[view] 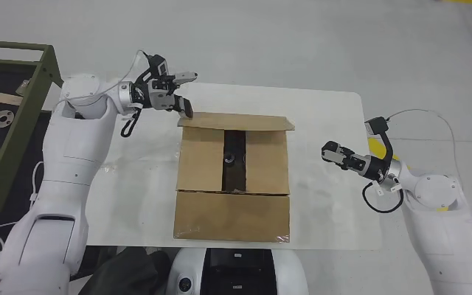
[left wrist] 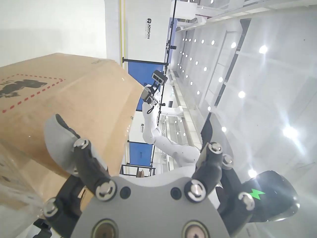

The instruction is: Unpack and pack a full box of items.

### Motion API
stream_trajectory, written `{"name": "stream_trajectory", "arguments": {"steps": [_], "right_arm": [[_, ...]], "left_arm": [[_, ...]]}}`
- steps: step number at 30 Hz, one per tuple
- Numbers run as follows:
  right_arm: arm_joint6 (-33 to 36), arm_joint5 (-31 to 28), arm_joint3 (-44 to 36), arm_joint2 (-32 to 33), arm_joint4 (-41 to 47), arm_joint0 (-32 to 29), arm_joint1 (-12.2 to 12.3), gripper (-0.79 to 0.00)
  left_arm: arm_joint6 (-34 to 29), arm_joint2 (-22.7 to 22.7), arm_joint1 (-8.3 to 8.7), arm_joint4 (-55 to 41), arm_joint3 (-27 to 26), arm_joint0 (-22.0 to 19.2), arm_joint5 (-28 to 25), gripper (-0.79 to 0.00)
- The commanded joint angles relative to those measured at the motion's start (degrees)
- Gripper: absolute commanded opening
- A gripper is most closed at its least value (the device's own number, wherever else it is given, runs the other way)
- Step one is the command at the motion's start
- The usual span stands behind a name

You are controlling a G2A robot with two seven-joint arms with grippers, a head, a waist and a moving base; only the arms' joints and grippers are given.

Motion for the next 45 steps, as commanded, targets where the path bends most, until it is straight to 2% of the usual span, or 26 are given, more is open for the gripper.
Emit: {"name": "stream_trajectory", "arguments": {"steps": [1,17,45], "right_arm": [[0.00,0.00,0.00,0.00,0.00,0.00,0.00,0.000],[0.00,0.00,0.00,0.00,0.00,0.00,0.00,0.000],[0.00,0.00,0.00,0.00,0.00,0.00,0.00,0.000]], "left_arm": [[-0.74,0.03,0.15,0.06,-0.50,0.63,-0.05,0.000],[-5.02,0.31,1.40,2.02,-1.72,3.92,-0.61,0.000],[-3.01,0.31,2.59,5.15,-4.59,5.72,-3.19,0.000]]}}
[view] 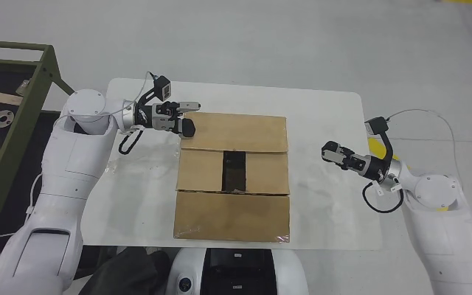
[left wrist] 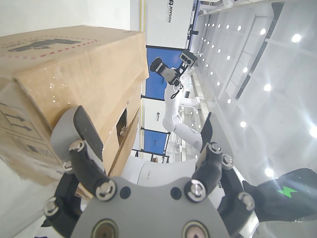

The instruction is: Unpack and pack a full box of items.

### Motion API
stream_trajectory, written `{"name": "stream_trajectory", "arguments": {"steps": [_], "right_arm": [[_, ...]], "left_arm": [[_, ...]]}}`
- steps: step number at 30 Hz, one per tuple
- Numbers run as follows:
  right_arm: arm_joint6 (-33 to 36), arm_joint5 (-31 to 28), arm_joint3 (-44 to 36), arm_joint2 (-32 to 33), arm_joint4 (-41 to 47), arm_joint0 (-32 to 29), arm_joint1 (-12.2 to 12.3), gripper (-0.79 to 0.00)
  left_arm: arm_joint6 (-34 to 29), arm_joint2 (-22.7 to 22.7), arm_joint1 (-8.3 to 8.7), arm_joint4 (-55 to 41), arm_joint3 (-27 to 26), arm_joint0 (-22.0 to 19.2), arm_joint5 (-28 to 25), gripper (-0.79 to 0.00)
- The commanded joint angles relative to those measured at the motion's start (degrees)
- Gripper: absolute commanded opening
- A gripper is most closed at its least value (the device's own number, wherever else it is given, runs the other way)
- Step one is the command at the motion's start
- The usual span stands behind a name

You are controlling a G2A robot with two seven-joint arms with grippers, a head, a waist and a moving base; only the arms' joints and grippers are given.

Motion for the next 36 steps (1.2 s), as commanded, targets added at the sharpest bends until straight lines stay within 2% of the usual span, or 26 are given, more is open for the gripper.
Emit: {"name": "stream_trajectory", "arguments": {"steps": [1,33,36], "right_arm": [[0.00,0.00,0.00,0.00,0.00,0.00,0.00,0.000],[0.00,0.00,0.00,0.00,0.00,0.00,0.00,0.000],[-1.64,2.27,-0.68,-0.53,-1.22,-1.34,0.01,0.000]], "left_arm": [[-0.01,0.00,0.00,0.00,0.00,0.00,0.01,0.000],[-0.01,0.00,0.00,0.00,0.00,0.00,0.01,0.000],[-0.01,0.00,0.00,0.00,0.00,0.00,0.01,0.000]]}}
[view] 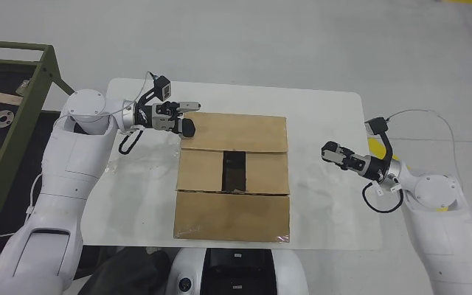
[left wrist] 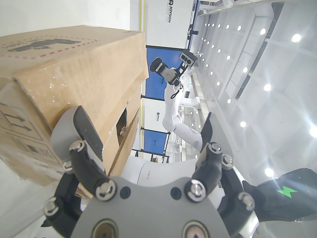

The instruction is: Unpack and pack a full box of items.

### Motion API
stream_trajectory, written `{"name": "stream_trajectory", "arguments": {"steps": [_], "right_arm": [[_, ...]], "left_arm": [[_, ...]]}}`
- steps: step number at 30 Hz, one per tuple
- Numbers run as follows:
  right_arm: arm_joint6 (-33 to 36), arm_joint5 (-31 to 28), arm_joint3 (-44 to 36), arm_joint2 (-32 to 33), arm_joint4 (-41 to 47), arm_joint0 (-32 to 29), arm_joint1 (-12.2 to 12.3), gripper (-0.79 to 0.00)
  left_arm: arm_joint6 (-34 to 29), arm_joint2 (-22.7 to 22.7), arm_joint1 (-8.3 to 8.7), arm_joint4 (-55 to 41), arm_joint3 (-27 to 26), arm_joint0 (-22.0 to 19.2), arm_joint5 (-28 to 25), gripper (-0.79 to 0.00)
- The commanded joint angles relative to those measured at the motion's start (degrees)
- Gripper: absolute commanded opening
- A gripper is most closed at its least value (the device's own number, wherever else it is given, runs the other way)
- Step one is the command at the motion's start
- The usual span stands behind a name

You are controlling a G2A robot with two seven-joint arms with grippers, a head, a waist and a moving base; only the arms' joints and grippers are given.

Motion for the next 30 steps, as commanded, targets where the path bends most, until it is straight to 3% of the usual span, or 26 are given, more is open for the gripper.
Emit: {"name": "stream_trajectory", "arguments": {"steps": [1,9,19,30], "right_arm": [[-1.03,2.06,-0.58,-0.30,-0.57,-1.14,0.03,0.000],[-0.55,7.13,-5.43,0.85,0.63,-8.17,0.57,0.000],[4.38,8.87,-10.72,-0.02,2.26,-15.54,1.16,0.000],[-0.04,9.26,-13.24,-1.28,1.54,-20.62,1.25,0.000]], "left_arm": [[0.00,0.00,0.00,0.00,0.00,0.00,0.00,0.000],[0.00,0.00,0.00,0.00,0.00,0.00,0.00,0.000],[0.00,0.00,0.00,0.00,0.00,0.00,0.00,0.000],[0.00,0.00,0.00,0.00,0.00,0.00,0.00,0.000]]}}
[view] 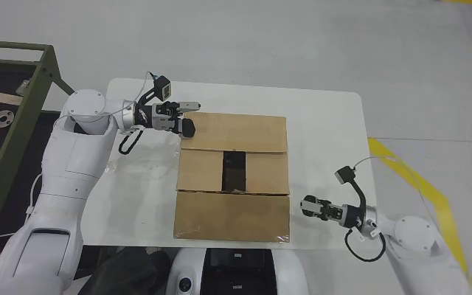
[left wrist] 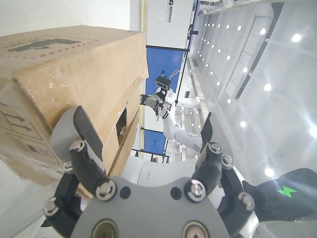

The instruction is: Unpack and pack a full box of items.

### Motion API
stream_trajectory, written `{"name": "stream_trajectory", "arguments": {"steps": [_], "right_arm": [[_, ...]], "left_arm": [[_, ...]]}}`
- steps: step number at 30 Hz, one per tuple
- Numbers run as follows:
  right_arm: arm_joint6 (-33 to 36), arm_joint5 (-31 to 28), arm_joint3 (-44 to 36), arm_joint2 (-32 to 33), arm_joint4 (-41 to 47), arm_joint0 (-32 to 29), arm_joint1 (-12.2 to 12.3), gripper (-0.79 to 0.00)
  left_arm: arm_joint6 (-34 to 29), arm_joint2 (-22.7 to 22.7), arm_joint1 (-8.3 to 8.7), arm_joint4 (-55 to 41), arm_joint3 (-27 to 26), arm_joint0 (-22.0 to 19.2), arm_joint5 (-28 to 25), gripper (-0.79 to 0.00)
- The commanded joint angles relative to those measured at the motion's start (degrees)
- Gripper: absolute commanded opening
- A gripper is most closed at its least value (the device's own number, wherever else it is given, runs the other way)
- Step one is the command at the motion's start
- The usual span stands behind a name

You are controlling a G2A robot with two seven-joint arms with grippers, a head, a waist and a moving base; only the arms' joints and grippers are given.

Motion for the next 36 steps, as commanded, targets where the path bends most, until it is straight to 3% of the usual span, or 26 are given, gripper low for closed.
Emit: {"name": "stream_trajectory", "arguments": {"steps": [1,16,36], "right_arm": [[-0.20,0.31,-0.24,-0.58,-0.14,-0.31,0.00,0.000],[-3.33,-0.54,-5.58,-4.89,-0.77,-2.81,-0.10,0.000],[-3.00,-3.67,-11.38,-2.20,2.11,-5.40,0.73,0.000]], "left_arm": [[0.00,0.00,0.00,0.00,0.00,0.00,0.00,0.000],[0.00,0.00,0.00,0.00,0.00,0.00,0.00,0.000],[0.00,0.00,0.00,0.00,0.00,0.00,0.00,0.000]]}}
